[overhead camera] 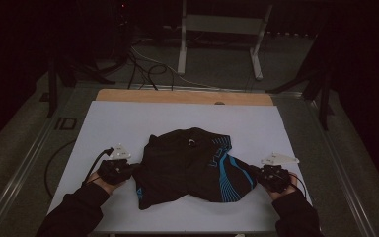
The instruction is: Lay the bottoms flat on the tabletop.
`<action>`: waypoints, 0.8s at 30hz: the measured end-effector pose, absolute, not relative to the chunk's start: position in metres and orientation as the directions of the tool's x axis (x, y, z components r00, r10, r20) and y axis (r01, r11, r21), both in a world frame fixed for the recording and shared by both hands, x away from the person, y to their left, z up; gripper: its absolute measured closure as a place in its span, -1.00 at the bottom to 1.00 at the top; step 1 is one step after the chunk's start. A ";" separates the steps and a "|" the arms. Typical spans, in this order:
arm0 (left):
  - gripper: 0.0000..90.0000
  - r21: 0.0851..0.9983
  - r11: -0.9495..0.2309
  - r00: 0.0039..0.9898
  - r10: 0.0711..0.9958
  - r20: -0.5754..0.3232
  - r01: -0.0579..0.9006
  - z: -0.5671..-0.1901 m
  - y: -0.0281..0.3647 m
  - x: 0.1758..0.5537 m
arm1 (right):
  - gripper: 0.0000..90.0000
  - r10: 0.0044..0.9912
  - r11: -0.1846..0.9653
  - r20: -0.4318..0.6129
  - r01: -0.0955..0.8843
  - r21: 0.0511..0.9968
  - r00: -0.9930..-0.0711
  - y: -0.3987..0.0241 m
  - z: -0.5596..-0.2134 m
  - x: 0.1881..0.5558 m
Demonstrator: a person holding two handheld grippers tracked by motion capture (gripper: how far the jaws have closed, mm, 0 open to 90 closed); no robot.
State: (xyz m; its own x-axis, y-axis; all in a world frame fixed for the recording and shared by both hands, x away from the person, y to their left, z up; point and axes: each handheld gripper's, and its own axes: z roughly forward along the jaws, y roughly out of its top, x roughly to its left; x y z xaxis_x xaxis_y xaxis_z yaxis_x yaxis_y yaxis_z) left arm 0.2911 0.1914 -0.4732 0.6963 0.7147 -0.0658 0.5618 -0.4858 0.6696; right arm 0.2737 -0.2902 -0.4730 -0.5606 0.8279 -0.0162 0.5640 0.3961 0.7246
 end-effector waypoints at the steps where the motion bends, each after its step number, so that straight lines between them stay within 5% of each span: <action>1: 0.98 0.667 -0.491 0.699 0.713 -0.062 0.560 -0.473 0.192 0.289 | 0.99 0.830 0.390 -0.009 0.568 0.725 -0.558 -0.292 -0.474 0.271; 16: 0.98 0.637 -0.506 0.684 0.728 -0.046 0.582 -0.483 0.199 0.278 | 0.99 0.823 0.357 0.076 0.617 0.701 -0.563 -0.302 -0.483 0.231; 24: 0.95 0.644 -0.488 0.702 0.704 -0.109 0.589 -0.478 0.199 0.278 | 0.95 0.804 0.338 0.127 0.622 0.706 -0.581 -0.303 -0.484 0.221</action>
State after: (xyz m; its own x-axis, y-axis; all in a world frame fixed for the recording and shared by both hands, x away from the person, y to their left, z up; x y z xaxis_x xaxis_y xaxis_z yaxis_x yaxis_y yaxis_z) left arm 0.2776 0.1986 -0.4784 0.7022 0.7036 -0.1089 0.5889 -0.4880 0.6442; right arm 0.2211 -0.3031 -0.4837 -0.5812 0.8038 0.1268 0.6217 0.3382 0.7065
